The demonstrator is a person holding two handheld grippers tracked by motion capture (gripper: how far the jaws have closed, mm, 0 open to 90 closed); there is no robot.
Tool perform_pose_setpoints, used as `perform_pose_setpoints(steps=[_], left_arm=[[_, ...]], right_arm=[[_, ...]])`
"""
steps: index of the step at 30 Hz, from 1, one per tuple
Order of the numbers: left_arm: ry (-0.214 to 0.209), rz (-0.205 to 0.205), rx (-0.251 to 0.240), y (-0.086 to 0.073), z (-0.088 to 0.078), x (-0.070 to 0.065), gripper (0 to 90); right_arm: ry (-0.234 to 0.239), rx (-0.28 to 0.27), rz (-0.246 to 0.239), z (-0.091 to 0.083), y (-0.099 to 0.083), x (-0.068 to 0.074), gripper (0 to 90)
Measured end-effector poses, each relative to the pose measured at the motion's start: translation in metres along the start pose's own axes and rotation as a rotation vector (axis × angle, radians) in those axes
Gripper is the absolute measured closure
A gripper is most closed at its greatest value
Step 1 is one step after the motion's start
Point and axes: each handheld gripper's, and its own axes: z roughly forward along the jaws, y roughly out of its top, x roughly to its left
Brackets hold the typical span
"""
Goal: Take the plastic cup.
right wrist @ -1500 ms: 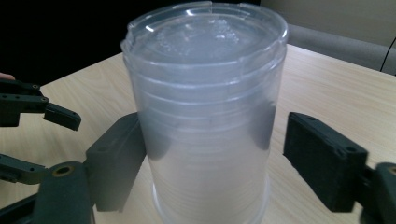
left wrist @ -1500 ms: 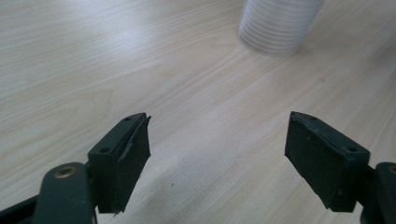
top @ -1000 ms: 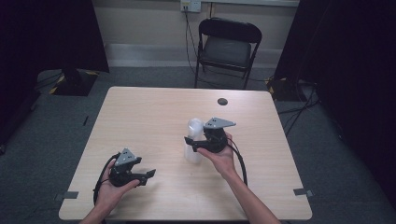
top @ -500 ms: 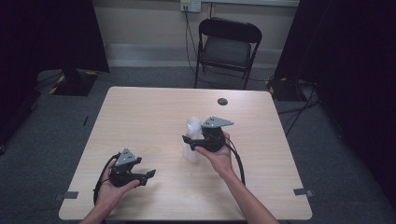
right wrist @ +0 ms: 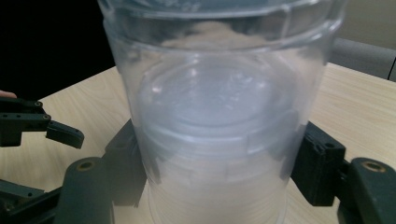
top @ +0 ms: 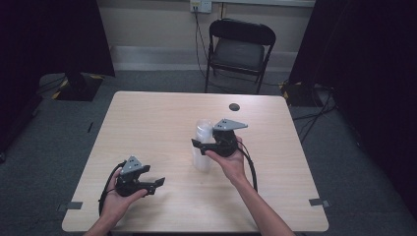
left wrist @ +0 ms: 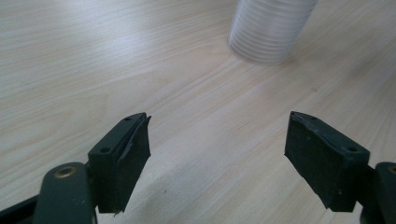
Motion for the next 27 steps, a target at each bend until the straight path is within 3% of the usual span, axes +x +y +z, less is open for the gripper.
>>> perform_pose_setpoints(steps=[11, 15, 27], left_arm=[[-0.01, -0.045, -0.016, 0.0, 0.001, 0.002, 22.0], [-0.024, -0.099, -0.027, 0.0, 0.001, 0.002, 21.9], [-0.027, -0.083, -0.001, 0.0, 0.003, -0.001, 23.6]], right_arm=[[-0.017, -0.026, -0.008, -0.004, 0.009, 0.001, 30.0], [-0.019, -0.048, 0.004, -0.007, 0.013, 0.0, 30.3], [-0.012, -0.071, 0.006, -0.014, 0.024, 0.001, 31.0]])
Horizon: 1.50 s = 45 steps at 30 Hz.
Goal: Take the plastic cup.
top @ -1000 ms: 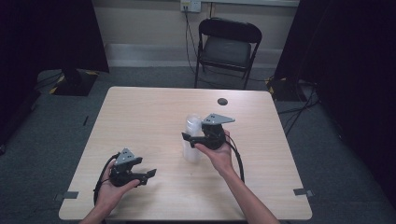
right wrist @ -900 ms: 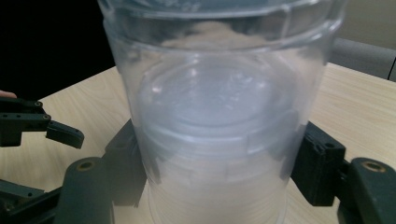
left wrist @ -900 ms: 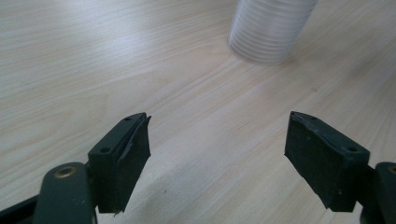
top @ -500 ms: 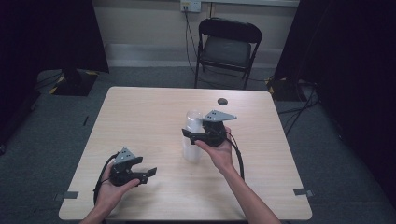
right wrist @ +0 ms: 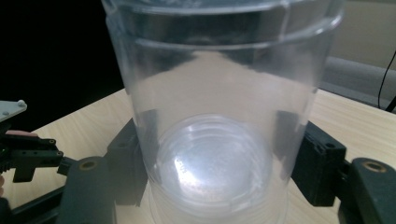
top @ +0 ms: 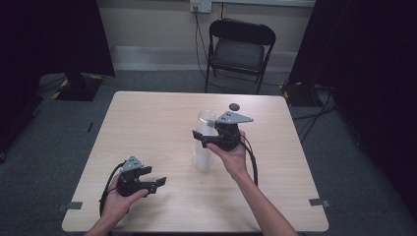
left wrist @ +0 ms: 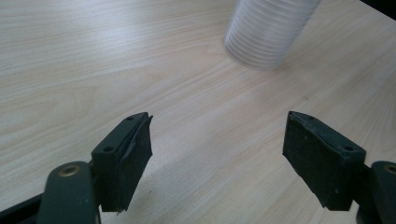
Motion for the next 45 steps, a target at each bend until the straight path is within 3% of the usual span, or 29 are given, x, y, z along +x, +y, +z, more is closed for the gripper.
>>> perform_pose_setpoints(steps=[7, 9, 10, 14, 25, 27, 34, 37, 40, 45], left_arm=[[0.0, 0.011, 0.005, 0.0, 0.0, -0.001, 24.4], [-0.04, 0.018, -0.004, 0.0, 0.0, -0.001, 24.4], [-0.024, 0.039, -0.011, 0.001, -0.001, -0.003, 24.4], [-0.023, 0.064, -0.01, 0.001, -0.001, -0.004, 24.3], [-0.016, 0.062, -0.031, 0.001, -0.003, 0.0, 22.5], [-0.012, 0.064, -0.031, 0.001, -0.004, 0.001, 22.2], [-0.018, 0.075, -0.034, 0.002, -0.005, -0.001, 23.8], [-0.014, 0.077, -0.037, 0.002, -0.005, -0.001, 27.7], [-0.008, 0.105, -0.056, 0.002, -0.006, -0.003, 30.9], [-0.006, 0.107, -0.094, 0.002, -0.006, -0.006, 33.8]], right_arm=[[0.003, -0.018, 0.008, -0.003, 0.005, -0.001, 31.6], [0.006, -0.025, 0.01, -0.005, 0.009, 0.0, 32.0], [0.009, -0.031, 0.011, -0.006, 0.01, 0.0, 32.0], [0.01, -0.036, 0.013, -0.008, 0.013, 0.0, 32.1], [0.019, -0.067, 0.025, -0.014, 0.023, 0.0, 32.7], [0.015, -0.116, 0.057, -0.019, 0.026, -0.003, 33.6], [0.028, -0.125, 0.067, -0.022, 0.029, -0.003, 33.7], [0.039, -0.139, 0.085, -0.026, 0.03, -0.004, 33.8], [0.039, -0.141, 0.093, -0.028, 0.03, -0.005, 33.8], [0.032, -0.146, 0.103, -0.036, 0.029, -0.007, 33.8]])
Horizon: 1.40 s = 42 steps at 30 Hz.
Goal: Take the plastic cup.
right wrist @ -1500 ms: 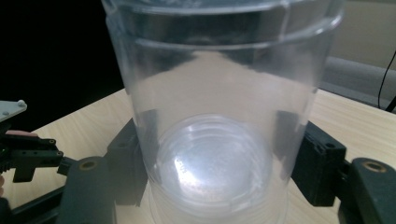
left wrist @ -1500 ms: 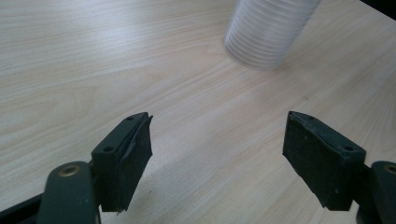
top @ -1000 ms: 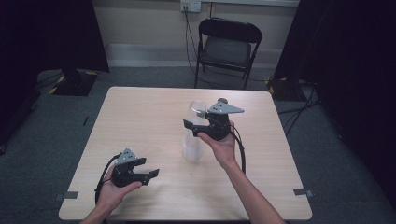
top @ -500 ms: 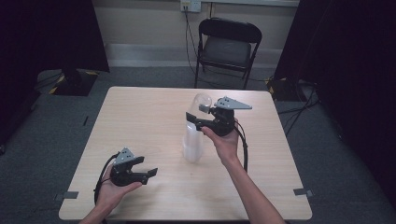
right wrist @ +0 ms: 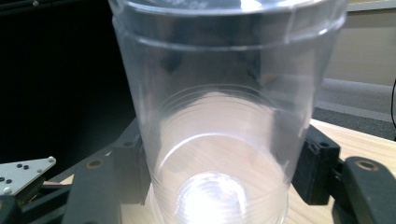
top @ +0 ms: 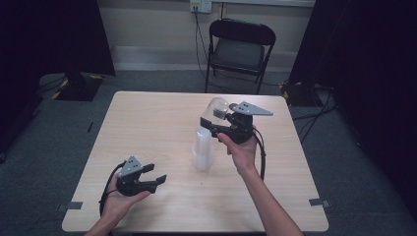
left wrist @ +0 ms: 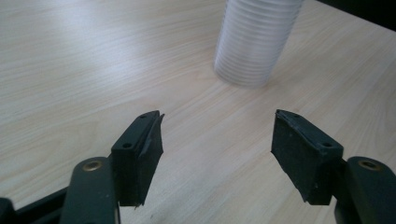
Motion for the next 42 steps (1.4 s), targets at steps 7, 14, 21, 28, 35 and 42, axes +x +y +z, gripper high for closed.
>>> perform_pose_setpoints(steps=[7, 14, 21, 28, 35, 42], left_arm=[[-0.03, -0.02, -0.002, 0.0, 0.005, -0.003, 35.9], [-0.032, 0.026, -0.042, 0.002, 0.008, -0.007, 37.6], [-0.039, 0.031, -0.063, 0.009, 0.004, -0.007, 38.6], [-0.046, 0.004, -0.08, 0.019, -0.003, -0.006, 37.6], [-0.058, 0.022, -0.058, 0.026, 0.005, -0.011, 34.0], [-0.113, 0.056, -0.054, 0.038, 0.021, -0.025, 34.3]], right_arm=[[-0.017, -0.005, 0.031, -0.021, -0.004, -0.008, 33.9], [-0.038, 0.007, 0.068, -0.04, -0.015, -0.015, 34.3], [-0.033, 0.033, 0.108, -0.056, -0.029, -0.017, 35.1], [-0.016, 0.055, 0.164, -0.067, -0.043, -0.017, 35.7], [-0.015, 0.078, 0.198, -0.071, -0.051, -0.017, 35.9], [0.014, 0.12, 0.236, -0.067, -0.067, -0.013, 36.1]])
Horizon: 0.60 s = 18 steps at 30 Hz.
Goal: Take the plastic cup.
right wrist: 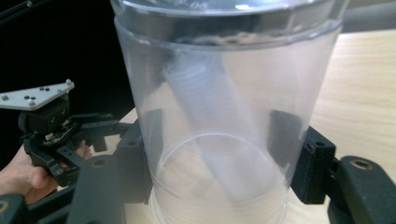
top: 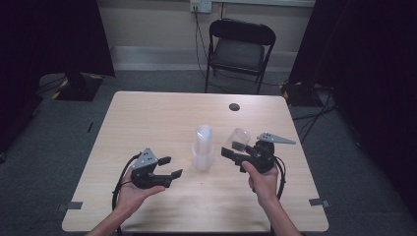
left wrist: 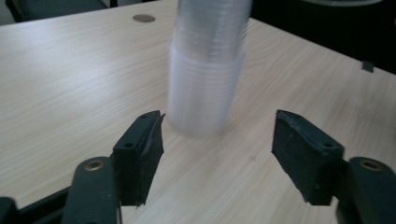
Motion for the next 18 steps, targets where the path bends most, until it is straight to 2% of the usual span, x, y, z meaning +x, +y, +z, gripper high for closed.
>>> perform_pose_setpoints(steps=[1, 2, 3, 8, 9, 12, 14, 16, 18], left_arm=[[-0.019, 0.019, 0.001, 0.004, 0.006, -0.006, 35.8], [-0.019, 0.019, 0.001, 0.004, 0.006, -0.006, 36.2], [-0.029, 0.034, -0.012, 0.007, 0.011, -0.014, 36.8], [-0.047, 0.035, -0.04, 0.009, 0.024, -0.027, 37.3], [-0.068, 0.048, -0.043, 0.01, 0.03, -0.033, 38.9], [-0.095, 0.062, -0.049, 0.009, 0.039, -0.041, 42.7], [-0.104, 0.073, -0.052, 0.008, 0.041, -0.044, 47.7], [-0.102, 0.082, -0.092, 0.005, 0.04, -0.053, 53.5], [-0.103, 0.087, -0.099, 0.004, 0.038, -0.055, 56.6]], right_arm=[[0.003, 0.008, 0.007, 0.001, -0.002, 0.0, 36.0], [0.003, 0.008, 0.007, 0.001, -0.002, 0.0, 36.0], [0.029, 0.01, 0.03, 0.001, -0.005, 0.0, 35.9], [0.041, 0.027, 0.062, -0.001, -0.015, 0.002, 36.0], [0.044, 0.027, 0.066, -0.002, -0.017, 0.003, 35.9], [0.049, 0.042, 0.083, -0.003, -0.022, 0.004, 36.0], [0.049, 0.043, 0.086, -0.003, -0.024, 0.005, 36.0], [0.06, 0.063, 0.097, -0.002, -0.027, 0.006, 36.0], [0.065, 0.066, 0.103, -0.003, -0.028, 0.008, 36.0]])
